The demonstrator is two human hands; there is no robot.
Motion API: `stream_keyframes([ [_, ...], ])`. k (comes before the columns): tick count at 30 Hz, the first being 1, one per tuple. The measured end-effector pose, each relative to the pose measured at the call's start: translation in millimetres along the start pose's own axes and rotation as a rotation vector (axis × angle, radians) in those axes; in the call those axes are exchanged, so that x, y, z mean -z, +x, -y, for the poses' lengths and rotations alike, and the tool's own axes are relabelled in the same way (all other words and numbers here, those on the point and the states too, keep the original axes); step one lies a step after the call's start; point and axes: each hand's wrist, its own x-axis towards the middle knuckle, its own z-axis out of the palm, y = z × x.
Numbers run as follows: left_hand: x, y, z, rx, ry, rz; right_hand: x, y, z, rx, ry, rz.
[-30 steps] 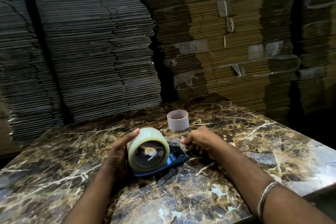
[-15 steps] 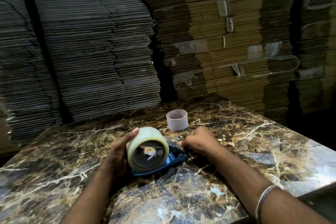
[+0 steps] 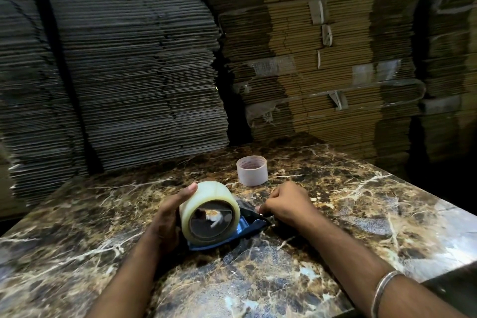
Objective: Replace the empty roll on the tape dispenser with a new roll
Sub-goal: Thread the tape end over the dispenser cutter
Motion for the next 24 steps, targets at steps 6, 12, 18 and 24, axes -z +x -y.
stream_keyframes([
  [6,0.0,-0.4,0.4,-0.019,0.004,-0.009,-3.5,-1.6,-0.9,0.018,-0.006,-0.083],
  [12,-0.8,1.4,0.9,-0.040,-0.018,-0.009,-2.8,-5.9,-0.9,0.099,-0.066,-0.067],
  [18,1.6,2.3,2.3,-0.051,0.000,-0.005,-0.4,-13.5,-4.3,0.195,-0.099,-0.047],
  [24,3.3,3.7,4.6,-0.059,-0.035,0.003,3.5,-20.9,-8.8,0.231,-0.032,-0.054],
])
